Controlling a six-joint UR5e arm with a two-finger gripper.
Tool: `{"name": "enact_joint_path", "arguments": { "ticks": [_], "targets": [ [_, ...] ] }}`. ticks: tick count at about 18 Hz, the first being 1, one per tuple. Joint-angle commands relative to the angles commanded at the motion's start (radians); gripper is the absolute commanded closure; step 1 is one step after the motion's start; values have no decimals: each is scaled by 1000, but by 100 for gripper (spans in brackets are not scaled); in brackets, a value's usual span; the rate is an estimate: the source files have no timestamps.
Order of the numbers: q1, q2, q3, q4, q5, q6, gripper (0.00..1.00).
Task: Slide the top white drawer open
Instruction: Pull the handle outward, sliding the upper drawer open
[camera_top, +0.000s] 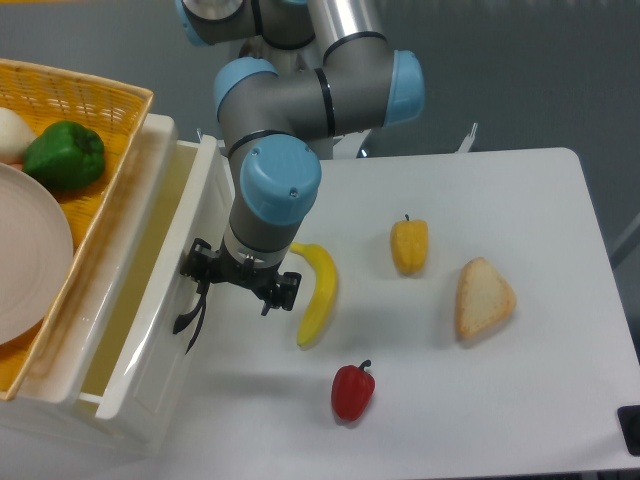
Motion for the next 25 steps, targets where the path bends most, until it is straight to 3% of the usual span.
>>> {"name": "enact_joint_path", "arguments": {
  "ticks": [25],
  "targets": [
    [77,-17,23,2,3,32,0]
  ]
}}
